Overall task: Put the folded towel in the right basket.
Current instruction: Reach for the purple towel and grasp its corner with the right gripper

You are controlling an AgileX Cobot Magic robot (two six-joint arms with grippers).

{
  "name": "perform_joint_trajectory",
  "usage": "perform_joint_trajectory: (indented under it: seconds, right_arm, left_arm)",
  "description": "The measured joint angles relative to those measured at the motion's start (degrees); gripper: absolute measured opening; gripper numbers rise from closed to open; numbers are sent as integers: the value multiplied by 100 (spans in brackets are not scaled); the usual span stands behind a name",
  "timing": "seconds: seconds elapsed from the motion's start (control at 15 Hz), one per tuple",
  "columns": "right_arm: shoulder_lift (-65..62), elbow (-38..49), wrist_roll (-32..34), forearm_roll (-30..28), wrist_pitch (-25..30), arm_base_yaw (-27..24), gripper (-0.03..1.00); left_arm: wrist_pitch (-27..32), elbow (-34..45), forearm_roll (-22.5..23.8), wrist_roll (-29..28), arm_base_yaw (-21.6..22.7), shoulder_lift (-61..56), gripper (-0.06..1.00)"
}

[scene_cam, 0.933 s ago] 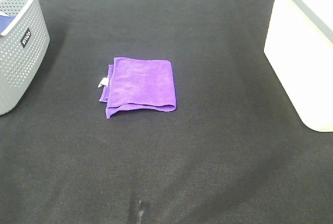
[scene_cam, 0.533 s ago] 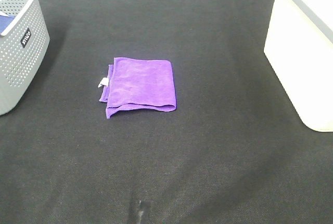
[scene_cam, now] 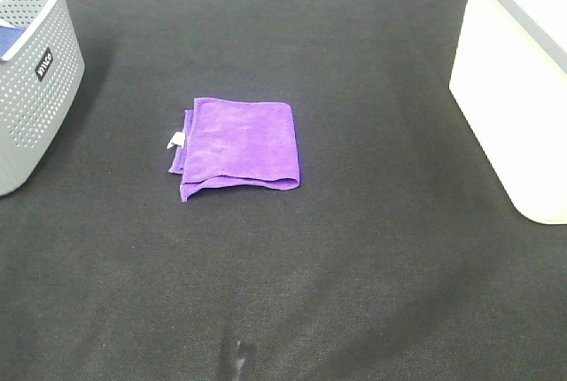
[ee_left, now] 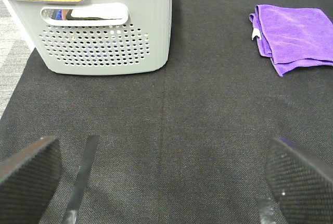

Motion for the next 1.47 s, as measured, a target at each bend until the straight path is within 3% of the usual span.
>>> perform_joint_trajectory:
  seconds: [1.47]
  right_arm:
    - [0,0,6,6,0,0,98]
  left_arm:
    - [0,0,0,0,0,0,99]
